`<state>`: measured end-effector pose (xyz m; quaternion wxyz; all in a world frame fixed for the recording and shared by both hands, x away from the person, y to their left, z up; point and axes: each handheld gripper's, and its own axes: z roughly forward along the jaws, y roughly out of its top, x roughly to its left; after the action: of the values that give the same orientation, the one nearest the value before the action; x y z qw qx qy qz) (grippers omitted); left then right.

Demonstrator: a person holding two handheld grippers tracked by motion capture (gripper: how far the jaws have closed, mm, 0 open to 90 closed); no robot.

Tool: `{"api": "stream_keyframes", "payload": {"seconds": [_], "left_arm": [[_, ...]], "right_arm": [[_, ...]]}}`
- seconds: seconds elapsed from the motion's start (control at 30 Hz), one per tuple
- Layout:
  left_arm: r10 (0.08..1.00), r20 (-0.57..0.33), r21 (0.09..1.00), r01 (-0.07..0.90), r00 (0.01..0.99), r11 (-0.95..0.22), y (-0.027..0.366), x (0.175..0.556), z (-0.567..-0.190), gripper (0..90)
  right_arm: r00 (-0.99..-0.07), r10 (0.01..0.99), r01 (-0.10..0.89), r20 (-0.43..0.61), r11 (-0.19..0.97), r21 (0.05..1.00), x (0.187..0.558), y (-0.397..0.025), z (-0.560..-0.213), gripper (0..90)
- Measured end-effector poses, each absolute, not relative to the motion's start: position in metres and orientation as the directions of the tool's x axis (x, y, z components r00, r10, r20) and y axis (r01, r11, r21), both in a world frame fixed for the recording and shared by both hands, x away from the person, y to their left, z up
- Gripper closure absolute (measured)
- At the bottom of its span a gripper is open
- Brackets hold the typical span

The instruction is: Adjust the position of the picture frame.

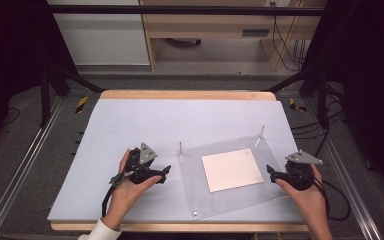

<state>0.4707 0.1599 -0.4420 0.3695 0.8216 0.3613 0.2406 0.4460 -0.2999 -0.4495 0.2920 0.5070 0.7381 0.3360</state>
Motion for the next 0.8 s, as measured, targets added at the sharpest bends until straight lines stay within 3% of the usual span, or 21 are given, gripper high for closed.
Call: {"api": "stream_keyframes", "payload": {"seconds": [0.23, 0.4, 0.57, 0.8], "left_arm": [[0.789, 0.108, 0.783, 0.438, 0.605, -0.443, 0.165, 0.478, -0.442, 12.9], [0.785, 0.121, 0.779, 0.432, 0.607, -0.455, 0.161, 0.481, -0.436, 16.9], [0.765, 0.114, 0.757, 0.443, 0.633, -0.48, 0.145, 0.491, -0.428, 21.8], [0.771, 0.101, 0.774, 0.437, 0.629, -0.458, 0.124, 0.508, -0.424, 23.3]], "right_arm": [[-0.307, 0.949, 0.579, -0.07, 0.245, 0.777, 0.449, -0.306, -0.451, 24.2], [-0.327, 0.941, 0.584, -0.089, 0.275, 0.764, 0.455, -0.307, -0.444, 34.2], [-0.361, 0.927, 0.598, -0.101, 0.313, 0.738, 0.48, -0.301, -0.429, 44.6], [-0.414, 0.906, 0.599, -0.084, 0.341, 0.725, 0.518, -0.295, -0.42, 51.9]]}}
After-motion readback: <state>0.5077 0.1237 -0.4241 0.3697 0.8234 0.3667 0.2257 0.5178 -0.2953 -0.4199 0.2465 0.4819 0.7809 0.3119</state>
